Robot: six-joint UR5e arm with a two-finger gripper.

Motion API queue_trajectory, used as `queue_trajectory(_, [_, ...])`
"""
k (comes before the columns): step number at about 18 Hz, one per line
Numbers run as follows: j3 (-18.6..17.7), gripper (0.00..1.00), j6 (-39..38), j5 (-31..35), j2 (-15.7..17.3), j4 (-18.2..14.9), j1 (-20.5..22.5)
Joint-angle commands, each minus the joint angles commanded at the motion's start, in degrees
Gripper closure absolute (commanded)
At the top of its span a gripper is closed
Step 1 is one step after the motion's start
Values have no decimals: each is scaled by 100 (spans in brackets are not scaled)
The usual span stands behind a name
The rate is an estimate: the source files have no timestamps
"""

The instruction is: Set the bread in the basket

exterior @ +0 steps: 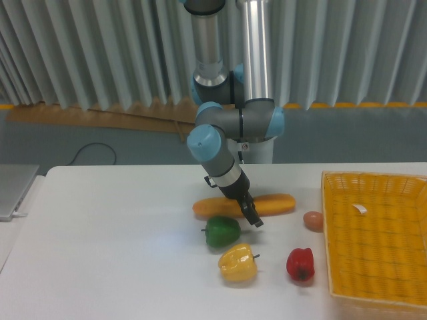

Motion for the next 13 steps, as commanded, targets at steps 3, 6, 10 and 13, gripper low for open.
queue_trajectory(3, [-26, 0, -9, 0, 88, -26, -53])
queue_trajectory(6, [-132, 0, 9, -9, 237, -35, -53])
queue_trajectory(10, [-264, 0, 9, -9, 334, -26, -70])
queue_trajectory(13, [-299, 0, 0, -9, 334, -18, -88])
